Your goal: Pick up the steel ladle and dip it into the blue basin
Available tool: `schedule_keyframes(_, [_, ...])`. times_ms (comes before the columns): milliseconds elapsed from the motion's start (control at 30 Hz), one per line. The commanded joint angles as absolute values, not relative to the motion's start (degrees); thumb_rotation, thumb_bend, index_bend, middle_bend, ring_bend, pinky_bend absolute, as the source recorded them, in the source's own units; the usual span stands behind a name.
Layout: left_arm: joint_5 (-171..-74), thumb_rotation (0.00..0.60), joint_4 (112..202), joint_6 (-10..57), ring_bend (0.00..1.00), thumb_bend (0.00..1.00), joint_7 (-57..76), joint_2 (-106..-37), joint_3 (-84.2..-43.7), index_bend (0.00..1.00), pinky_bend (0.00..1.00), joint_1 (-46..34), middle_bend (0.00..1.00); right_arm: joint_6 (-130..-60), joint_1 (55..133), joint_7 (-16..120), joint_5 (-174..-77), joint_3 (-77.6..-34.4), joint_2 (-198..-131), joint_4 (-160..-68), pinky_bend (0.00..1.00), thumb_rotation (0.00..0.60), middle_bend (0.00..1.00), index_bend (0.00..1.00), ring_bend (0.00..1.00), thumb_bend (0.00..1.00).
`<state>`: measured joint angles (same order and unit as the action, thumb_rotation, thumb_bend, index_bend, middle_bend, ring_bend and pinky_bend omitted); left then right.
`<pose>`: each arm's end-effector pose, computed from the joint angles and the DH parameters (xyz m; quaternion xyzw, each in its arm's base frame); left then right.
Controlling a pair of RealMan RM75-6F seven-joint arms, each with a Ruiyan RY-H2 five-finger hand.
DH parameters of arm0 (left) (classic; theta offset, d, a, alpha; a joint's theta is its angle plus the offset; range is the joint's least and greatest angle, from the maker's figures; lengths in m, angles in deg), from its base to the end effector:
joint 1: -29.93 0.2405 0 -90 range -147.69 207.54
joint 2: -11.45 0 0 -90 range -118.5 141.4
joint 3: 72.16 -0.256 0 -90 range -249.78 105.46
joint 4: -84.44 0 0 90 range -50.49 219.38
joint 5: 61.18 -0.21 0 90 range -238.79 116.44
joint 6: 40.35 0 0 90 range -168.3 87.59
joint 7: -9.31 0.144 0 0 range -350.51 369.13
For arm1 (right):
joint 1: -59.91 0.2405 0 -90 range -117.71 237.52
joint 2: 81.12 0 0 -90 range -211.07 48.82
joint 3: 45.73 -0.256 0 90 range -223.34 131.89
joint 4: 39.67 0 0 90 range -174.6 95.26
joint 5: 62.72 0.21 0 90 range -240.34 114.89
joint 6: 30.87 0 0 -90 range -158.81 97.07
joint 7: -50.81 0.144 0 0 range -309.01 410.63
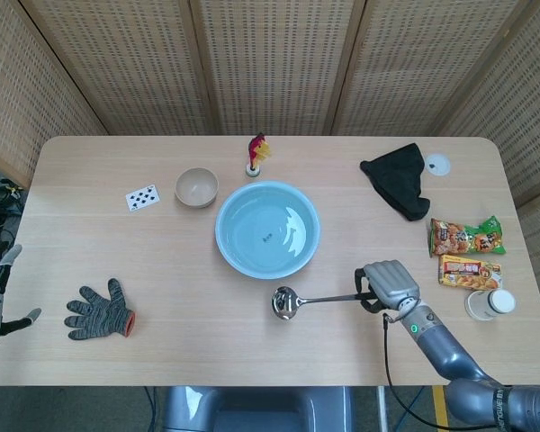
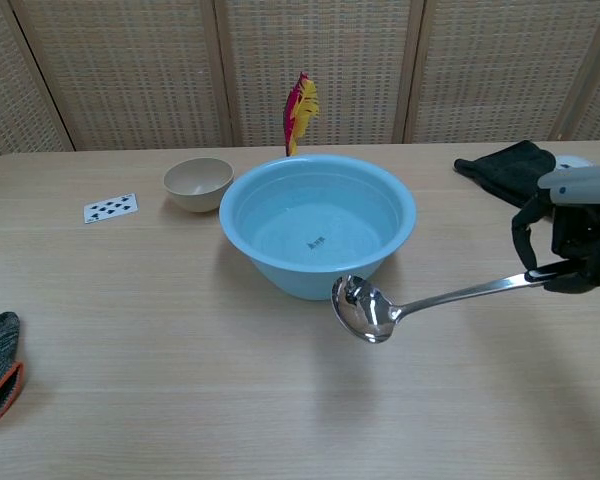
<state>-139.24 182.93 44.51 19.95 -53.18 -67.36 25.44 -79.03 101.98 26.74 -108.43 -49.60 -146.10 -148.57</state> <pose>-0.3057 0.1831 0.1568 -0.5647 -0.3962 -0.3475 0.6351 -0.1843 -0.2981 0.0578 0.7447 -0.4818 0.2354 0.3973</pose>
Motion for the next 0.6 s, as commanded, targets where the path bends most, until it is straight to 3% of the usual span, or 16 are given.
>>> schedule_keyframes(33, [-139.14, 0.600, 182.92, 44.41, 0.00, 0.00, 19.92, -53.17, -67.34, 0.00, 0.00, 25.40, 0.00, -78.73, 102.94, 27.20, -107.69, -50.30, -144.09, -150.69, 1.00, 0.600, 1.00, 0.76, 1.00, 0.83])
schedule_keyframes(333, [-138.47, 0.600, 182.83, 43.79, 0.00, 0.00, 19.81, -53.13, -67.17, 0.00, 0.00, 25.15, 0.00, -79.66, 107.80, 25.08, -102.82, -53.27, -140.25, -155.02, 1.00, 0.600, 1.00, 0.77, 1.00, 0.84])
schedule_keyframes(600, [-137.42, 0.600, 182.68, 42.93, 0.00, 0.00, 19.49, -53.00, -66.81, 0.00, 0.00, 24.78, 0.00, -82.78, 117.83, 17.98, -87.05, -55.64, -142.35, -152.47, 1.00, 0.600, 1.00, 0.77, 1.00, 0.84])
